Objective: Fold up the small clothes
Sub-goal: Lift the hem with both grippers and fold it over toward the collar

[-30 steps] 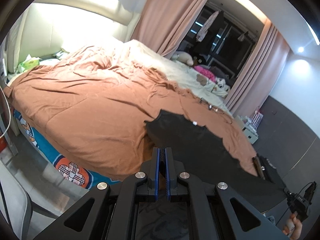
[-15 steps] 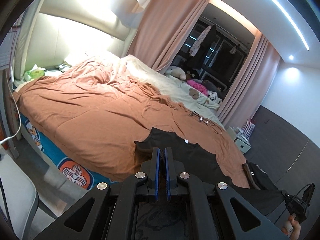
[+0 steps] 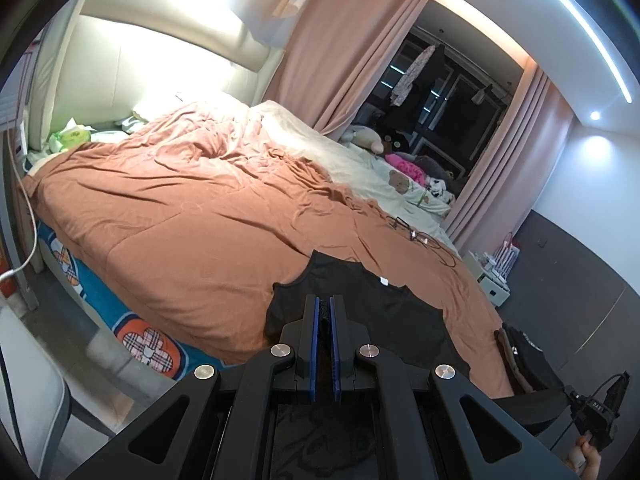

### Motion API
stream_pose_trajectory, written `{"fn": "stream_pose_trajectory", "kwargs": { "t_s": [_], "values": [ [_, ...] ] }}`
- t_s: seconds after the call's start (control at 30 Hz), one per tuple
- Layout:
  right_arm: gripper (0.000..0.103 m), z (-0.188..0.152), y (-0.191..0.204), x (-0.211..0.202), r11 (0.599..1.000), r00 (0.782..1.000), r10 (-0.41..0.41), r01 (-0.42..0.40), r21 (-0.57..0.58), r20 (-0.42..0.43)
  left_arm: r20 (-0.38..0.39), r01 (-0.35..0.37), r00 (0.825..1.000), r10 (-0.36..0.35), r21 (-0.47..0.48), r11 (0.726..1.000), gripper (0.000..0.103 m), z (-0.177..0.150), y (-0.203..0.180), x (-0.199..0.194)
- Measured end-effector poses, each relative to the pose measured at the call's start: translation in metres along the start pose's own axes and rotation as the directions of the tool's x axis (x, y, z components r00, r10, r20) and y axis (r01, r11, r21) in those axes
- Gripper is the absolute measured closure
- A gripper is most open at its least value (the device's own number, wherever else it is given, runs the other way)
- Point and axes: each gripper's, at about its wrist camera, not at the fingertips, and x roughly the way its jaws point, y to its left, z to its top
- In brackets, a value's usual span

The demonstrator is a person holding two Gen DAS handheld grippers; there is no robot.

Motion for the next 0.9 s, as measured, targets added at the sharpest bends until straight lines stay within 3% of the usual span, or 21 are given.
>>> {"fn": "stream_pose_trajectory", "kwargs": {
  "t_s": [0.47,0.9],
  "values": [
    [0.101,0.062,0.029,0.083,0.998,0.998,-0.059,0.058,-0.037,-0.017,-0.024,-0.022,0.999,0.024,0.078,0.997,0.098,0.070,-0.026,0.083],
    [0.101,0.100,0.032,0.172,0.989,0.987,-0.138,0.132,-0.070,-0.086,-0.113,-0.074,0.989,0.091,0.144,0.987,0.098,0.100,-0.036,0.194]
  ]
}}
